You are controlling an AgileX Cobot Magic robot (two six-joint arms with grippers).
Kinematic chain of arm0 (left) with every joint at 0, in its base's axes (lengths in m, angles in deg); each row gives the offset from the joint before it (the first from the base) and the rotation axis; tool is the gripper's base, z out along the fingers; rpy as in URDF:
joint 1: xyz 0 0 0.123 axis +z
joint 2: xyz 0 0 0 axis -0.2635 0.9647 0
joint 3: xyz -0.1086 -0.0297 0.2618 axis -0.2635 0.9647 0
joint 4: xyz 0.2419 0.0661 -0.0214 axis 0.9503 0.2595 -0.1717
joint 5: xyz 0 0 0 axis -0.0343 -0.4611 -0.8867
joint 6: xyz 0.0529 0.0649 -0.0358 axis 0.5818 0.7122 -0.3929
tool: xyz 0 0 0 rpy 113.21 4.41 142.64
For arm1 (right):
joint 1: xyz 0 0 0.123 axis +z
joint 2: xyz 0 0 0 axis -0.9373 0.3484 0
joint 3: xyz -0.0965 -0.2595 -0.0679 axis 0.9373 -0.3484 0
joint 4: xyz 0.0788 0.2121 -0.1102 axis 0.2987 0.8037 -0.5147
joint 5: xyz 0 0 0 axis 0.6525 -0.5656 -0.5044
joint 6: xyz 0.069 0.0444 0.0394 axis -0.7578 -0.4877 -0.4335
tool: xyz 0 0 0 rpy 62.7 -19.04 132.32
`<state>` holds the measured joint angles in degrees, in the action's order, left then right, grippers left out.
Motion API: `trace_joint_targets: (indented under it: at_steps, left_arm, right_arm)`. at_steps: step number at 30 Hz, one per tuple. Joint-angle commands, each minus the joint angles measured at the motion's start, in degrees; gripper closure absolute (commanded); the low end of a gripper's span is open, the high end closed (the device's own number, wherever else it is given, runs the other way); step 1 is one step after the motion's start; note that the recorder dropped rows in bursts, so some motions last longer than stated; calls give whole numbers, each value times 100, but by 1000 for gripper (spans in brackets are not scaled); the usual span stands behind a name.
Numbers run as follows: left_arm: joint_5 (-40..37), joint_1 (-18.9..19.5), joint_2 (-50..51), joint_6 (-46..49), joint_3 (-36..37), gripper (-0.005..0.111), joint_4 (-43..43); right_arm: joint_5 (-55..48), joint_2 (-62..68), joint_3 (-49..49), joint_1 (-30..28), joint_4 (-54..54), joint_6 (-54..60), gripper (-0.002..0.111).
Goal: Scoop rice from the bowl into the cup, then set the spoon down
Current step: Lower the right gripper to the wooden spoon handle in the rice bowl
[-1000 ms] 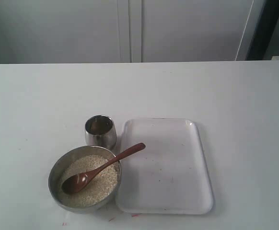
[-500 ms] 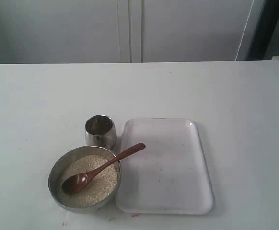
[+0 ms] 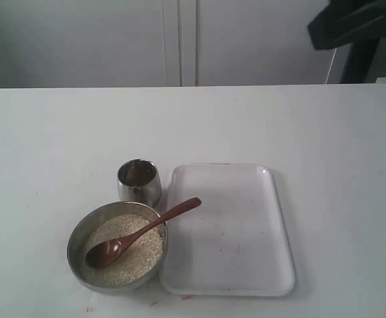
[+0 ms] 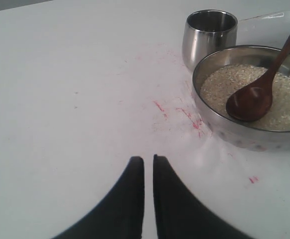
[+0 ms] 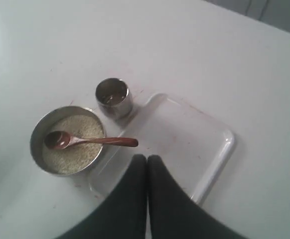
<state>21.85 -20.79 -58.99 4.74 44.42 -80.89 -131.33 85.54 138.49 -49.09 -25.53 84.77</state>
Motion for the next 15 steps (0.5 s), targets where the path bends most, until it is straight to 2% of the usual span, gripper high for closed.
trace_joint_targets:
  at_steps: [1, 8, 10, 15]
  left_arm:
    - [-6, -40, 5, -10, -36, 92, -41]
    - [-6, -40, 5, -10, -36, 92, -41]
    - [-6, -40, 5, -10, -36, 92, -41]
    - [-6, -40, 5, -10, -36, 92, -41]
  right_arm:
    - [-187, 541, 125, 606, -3, -58, 108]
    - [149, 1684, 125, 1715, -323, -179, 108]
    - [310, 2045, 125, 1860, -323, 88, 108]
    - [325, 2874, 125, 1928, -310, 1773, 108]
